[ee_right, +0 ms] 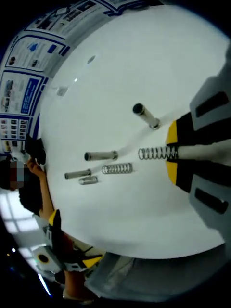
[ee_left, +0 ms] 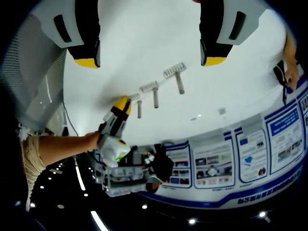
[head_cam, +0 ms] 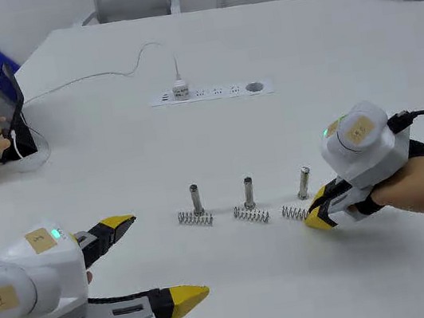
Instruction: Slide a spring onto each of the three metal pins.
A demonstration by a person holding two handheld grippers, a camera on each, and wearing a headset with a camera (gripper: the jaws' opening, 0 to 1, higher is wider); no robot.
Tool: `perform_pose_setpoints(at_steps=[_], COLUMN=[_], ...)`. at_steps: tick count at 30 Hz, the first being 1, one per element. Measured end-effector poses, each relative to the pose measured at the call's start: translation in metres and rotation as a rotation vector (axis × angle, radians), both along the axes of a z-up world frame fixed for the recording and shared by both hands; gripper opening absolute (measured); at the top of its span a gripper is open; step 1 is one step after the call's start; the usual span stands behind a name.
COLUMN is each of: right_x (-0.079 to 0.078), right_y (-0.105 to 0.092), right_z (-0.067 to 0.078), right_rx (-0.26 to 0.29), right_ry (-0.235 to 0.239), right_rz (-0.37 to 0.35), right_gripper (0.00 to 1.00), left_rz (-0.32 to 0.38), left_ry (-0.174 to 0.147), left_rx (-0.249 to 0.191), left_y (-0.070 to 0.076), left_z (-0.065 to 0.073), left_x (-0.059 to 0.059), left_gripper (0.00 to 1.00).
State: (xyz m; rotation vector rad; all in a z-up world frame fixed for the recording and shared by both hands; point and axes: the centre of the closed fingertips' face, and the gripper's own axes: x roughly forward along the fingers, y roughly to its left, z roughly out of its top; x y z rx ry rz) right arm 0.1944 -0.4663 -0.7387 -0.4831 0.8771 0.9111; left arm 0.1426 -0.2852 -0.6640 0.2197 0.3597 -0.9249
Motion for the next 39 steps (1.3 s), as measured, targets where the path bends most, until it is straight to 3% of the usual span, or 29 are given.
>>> perform_pose_setpoints(at_steps=[13, 34, 39], right_x=[-0.012, -0.035, -0.041], right_y=[0.0, 0.028, 0.037], right_z=[0.017, 0.054, 0.059], right_rx=[0.005, -0.004, -0.012], right_ry=[-0.024, -0.08, -0.092], right_rz=[0.026, 0.182, 0.236], right_gripper=[0.12, 0.12, 0.12], left_rz=[-0.061, -0.253, -0.276], left_ry=[0.006, -0.007, -0.006], left_rx=[-0.006, 0.024, 0.01], left_y=[-0.018, -0.077, -0.09], left_z=[-0.002, -0.004, -0.001], left_x=[-0.003, 0.0, 0.002], left_gripper=[0.79, 0.55, 0.5])
